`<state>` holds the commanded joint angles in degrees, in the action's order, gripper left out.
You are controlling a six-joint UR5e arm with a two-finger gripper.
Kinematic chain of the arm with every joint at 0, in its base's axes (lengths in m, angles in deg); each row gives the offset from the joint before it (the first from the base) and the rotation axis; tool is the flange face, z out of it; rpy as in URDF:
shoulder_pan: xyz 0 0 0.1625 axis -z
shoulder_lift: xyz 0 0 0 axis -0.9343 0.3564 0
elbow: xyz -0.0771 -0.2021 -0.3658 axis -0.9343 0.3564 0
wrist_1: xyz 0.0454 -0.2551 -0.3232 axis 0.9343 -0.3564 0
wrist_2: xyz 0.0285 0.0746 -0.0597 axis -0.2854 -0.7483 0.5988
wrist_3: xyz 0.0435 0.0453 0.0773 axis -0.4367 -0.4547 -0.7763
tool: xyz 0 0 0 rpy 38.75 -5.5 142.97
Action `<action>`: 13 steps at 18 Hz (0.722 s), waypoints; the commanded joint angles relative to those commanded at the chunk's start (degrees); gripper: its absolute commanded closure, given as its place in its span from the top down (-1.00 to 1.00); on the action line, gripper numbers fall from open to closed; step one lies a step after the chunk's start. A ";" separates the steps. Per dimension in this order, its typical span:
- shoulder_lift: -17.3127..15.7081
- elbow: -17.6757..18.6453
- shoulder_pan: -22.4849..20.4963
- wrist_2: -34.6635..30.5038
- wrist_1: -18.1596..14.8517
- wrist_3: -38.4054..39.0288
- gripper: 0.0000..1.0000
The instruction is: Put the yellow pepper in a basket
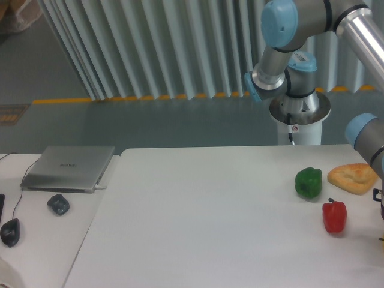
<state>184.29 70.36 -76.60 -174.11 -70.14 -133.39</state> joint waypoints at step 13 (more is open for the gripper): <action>-3.42 0.70 -0.70 -0.09 -2.01 3.08 -0.32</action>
<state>180.88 71.06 -77.30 -174.20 -72.15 -130.31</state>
